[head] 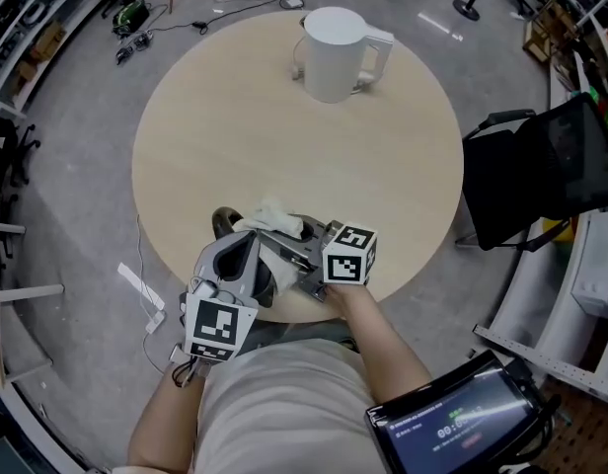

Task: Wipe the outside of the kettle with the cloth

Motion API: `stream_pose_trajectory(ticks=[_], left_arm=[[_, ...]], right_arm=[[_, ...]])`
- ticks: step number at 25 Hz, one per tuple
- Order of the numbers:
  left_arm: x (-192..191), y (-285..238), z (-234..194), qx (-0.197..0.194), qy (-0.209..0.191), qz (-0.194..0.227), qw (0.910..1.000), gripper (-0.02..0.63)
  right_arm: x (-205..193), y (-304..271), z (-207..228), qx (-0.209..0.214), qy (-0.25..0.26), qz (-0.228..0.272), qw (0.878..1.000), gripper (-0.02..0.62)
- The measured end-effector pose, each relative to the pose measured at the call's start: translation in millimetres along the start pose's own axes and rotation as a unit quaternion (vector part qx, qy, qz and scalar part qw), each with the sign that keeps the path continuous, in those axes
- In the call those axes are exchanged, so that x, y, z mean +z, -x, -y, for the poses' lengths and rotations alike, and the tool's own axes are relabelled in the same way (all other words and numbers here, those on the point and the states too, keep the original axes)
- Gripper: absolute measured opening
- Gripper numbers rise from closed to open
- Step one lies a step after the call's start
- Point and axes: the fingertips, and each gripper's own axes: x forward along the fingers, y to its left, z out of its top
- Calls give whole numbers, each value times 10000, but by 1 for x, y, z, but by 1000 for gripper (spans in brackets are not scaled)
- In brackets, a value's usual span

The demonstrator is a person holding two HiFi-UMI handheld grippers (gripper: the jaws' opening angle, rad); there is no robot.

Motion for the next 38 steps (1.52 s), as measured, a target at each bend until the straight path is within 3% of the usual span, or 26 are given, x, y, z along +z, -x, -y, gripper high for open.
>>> stream_pose_trajectory(ticks=[2, 4, 5, 7, 9, 10, 12, 13, 14, 16, 17, 18, 19, 21, 22, 25, 26, 27, 29, 31, 32, 33, 35, 36, 37, 38], left_arm=[[-4, 1, -1, 33, -41, 16, 10000, -2], [-7, 0, -1, 29, -66, 39, 10000, -2], [-8, 0, -1, 25, -70, 43, 10000, -3], [-9, 1, -2, 50, -87, 42, 9999, -3], [-9, 2, -4, 89, -110, 38, 9999, -3], [-10, 1, -5, 96, -109, 44, 9999, -3], [-10, -1, -5, 86, -89, 66, 9999, -3], [-8, -1, -4, 76, -76, 71, 9999, -3], [-7, -1, -3, 68, -64, 74, 9999, -2], [-4, -1, -4, 70, -59, 77, 9999, -2], [-4, 0, -4, 76, -75, 72, 9999, -2], [-5, 0, -4, 82, -105, 57, 9999, -2], [-6, 0, -4, 91, -137, 28, 9999, -3], [-9, -1, -4, 117, -162, -38, 9998, -2], [-10, -1, -3, 119, -156, -55, 9998, -3], [-9, 0, 0, 85, -182, -72, 9998, -3], [-8, 0, 0, 72, -223, -77, 9997, -3], [-7, 1, 0, 54, -253, -77, 9996, -3], [-6, 2, 1, -97, -98, -33, 9999, -2], [-4, 8, -11, -400, 880, 203, 9951, -2], [-8, 14, -29, -415, 1752, 392, 9829, -2], [-16, 20, -57, -241, 2714, 588, 9604, -2], [-49, 27, -116, 314, 4395, 835, 8938, -2], [-66, 22, -131, 376, 4981, 825, 8624, -2], [-80, 13, -134, 228, 5364, 741, 8404, -2], [-87, 3, -128, -40, 5569, 632, 8281, -2]], right_arm=[[-28, 7, 39, -486, -704, -207, 9961, 81], [-68, 17, 94, -1436, -1735, -604, 9724, 81], [-69, 17, 95, -1573, -1799, -622, 9690, 80], [-35, 5, 45, -873, -1028, -238, 9906, 80], [-12, -3, 4, 45, -372, 24, 9993, 80], [-20, -1, 15, 13, -557, -75, 9984, 80], [-56, 7, 75, -937, -1300, -743, 9843, 81], [-66, 9, 92, -1316, -1325, -1141, 9758, 80], [-62, 5, 85, -1297, -1028, -1390, 9764, 80], [-25, -18, 27, -210, -205, -1339, 9906, 80], [-14, -30, 5, 316, 23, -1316, 9908, 80], [-13, -39, 3, 498, 35, -1445, 9883, 80], [-24, -43, 22, 277, -176, -1726, 9844, 80], [-60, -40, 83, -674, -716, -2443, 9647, 80], [-68, -38, 94, -842, -793, -2624, 9580, 80], [-31, -46, 29, 379, -474, -1877, 9803, 80], [-26, -44, 23, 442, -496, -1705, 9831, 80], [-35, -37, 40, 49, -702, -1754, 9820, 80], [-71, -10, 95, -1267, -1104, -2092, 9633, 80], [-79, 17, 100, -1709, -1171, -1773, 9621, 80], [-73, 27, 84, -1557, -1270, -1352, 9702, 81], [-66, 37, 63, -1316, -1418, -912, 9769, 80], [-59, 52, 30, -991, -1654, -324, 9807, 81], [-61, 57, 20, -982, -1669, -250, 9808, 81], [-67, 62, 14, -1022, -1645, -276, 9807, 81], [-73, 66, 9, -1046, -1641, -325, 9803, 81]])
